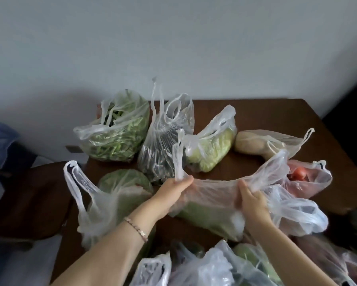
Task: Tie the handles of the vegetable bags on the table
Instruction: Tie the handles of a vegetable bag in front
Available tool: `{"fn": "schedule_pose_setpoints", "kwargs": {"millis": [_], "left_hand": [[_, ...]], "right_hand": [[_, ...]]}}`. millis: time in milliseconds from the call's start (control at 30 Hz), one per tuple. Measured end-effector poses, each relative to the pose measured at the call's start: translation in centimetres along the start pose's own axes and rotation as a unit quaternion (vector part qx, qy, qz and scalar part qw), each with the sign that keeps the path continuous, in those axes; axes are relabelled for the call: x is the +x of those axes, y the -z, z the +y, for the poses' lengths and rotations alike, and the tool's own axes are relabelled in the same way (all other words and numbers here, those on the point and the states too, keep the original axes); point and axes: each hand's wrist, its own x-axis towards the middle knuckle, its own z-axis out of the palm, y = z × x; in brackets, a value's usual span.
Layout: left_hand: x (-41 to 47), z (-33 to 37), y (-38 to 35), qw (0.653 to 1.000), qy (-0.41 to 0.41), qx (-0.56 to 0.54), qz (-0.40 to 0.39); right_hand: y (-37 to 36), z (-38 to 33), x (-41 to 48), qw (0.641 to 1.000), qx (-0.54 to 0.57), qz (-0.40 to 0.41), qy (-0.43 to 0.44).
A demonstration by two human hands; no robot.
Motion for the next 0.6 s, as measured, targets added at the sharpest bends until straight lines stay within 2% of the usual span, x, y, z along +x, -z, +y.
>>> {"fn": "schedule_pose_setpoints", "kwargs": {"millis": [100,167,267,333,400,467,533,600], "left_hand": [[0.0,-1.7,-1.2,0.991,0.046,-0.12,0.039],[0.0,-3.0,-1.7,0.984,0.062,-0.144,0.082],[-0.2,-4.5,-1.6,0.98,0.032,-0.168,0.098],[-0.4,-4.4,-1.9,0.961,0.015,-0.257,0.099],[-0.2,-4.0,-2.3,0.932,-0.01,-0.357,0.067],[-0.1,-3.3,-2.5,0.882,-0.027,-0.467,0.05],[0.4,-2.8,-2.5,0.845,0.011,-0.531,0.063],[0.6,-3.0,-2.7,0.852,0.069,-0.515,0.065]], "right_hand": [[0.1,1.6,1.5,0.997,-0.014,0.003,-0.075],[-0.1,2.8,1.8,0.988,-0.002,-0.029,-0.154],[-0.2,3.8,1.1,0.967,0.048,-0.074,-0.237],[-0.4,4.3,0.9,0.954,0.077,-0.09,-0.277],[-0.7,4.1,0.8,0.949,0.1,-0.102,-0.282],[-0.9,3.7,0.7,0.952,0.129,-0.097,-0.259],[-1.1,3.2,0.6,0.947,0.208,-0.105,-0.222],[-1.3,2.5,0.3,0.919,0.297,-0.182,-0.186]]}}
